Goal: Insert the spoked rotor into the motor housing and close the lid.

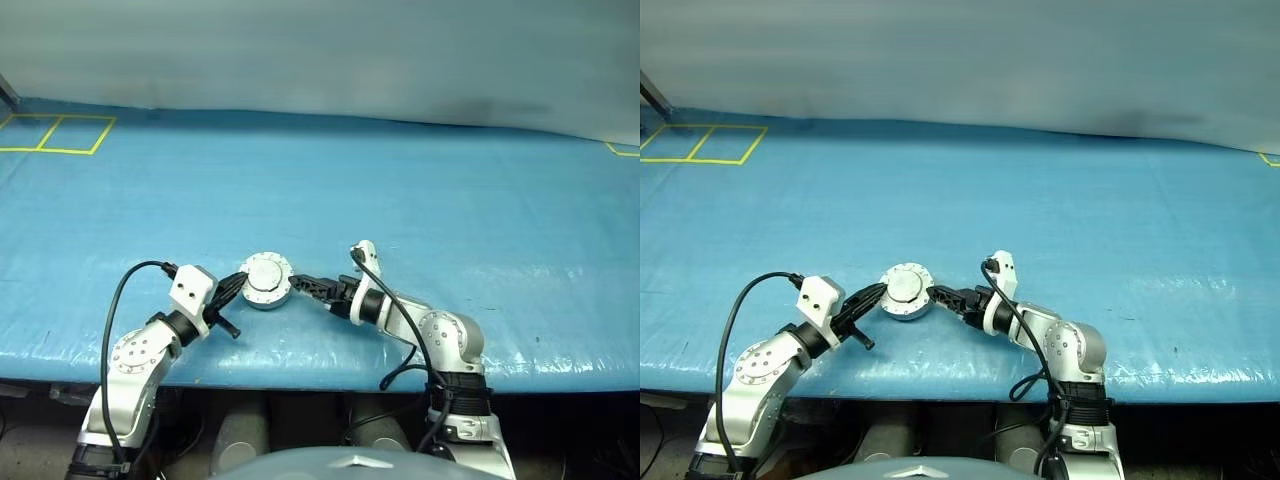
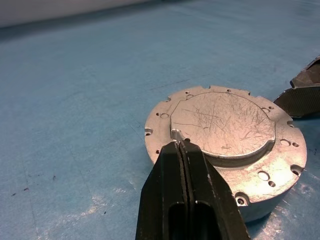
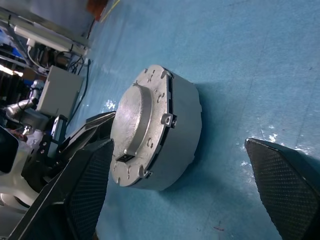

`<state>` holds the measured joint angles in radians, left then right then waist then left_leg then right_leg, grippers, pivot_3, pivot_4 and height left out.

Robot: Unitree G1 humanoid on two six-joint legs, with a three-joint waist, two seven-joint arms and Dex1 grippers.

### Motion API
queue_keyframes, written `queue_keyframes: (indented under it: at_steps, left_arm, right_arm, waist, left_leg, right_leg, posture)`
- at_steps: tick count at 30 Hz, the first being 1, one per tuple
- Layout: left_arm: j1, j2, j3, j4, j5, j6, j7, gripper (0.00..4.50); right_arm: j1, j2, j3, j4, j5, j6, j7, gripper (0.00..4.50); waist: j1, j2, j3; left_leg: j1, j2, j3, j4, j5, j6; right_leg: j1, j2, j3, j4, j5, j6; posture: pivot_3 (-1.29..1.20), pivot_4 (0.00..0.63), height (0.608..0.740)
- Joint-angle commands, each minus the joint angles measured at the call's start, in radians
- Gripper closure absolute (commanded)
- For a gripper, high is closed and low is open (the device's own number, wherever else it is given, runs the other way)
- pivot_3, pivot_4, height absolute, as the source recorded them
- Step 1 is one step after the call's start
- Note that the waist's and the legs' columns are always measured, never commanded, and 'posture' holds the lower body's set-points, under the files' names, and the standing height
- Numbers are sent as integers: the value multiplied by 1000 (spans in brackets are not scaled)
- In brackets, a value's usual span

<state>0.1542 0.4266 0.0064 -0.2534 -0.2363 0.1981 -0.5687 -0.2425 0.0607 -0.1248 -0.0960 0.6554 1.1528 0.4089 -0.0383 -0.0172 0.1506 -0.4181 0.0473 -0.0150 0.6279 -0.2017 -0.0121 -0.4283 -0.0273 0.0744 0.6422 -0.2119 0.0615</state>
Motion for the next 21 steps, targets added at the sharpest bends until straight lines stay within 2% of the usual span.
queue_keyframes:
  at_steps: [1,20,21]
  left_arm:
    - [14,9,-21,9,16,7,-13,4500]
    - [38,8,-17,-2,15,0,-5,4500]
    - [38,8,-17,-3,16,0,-4,4500]
  right_arm:
    - [-13,28,-8,16,47,31,-17,27]
    - [-49,83,83,148,53,-15,-38,27]
    - [-50,83,83,149,55,-16,-40,195]
  waist:
    - [0,0,0]
    - [-25,1,-2]
    - [-25,1,-2]
  left_leg:
    - [0,0,0,0,0,0]
    - [2,1,-1,-1,0,0]
    - [2,1,-1,-1,0,0]
  right_leg:
    - [0,0,0,0,0,0]
    - [1,0,0,0,0,0]
    - [1,0,0,0,0,0]
  posture:
    - [0,150,740]
    - [0,150,740]
    - [0,150,740]
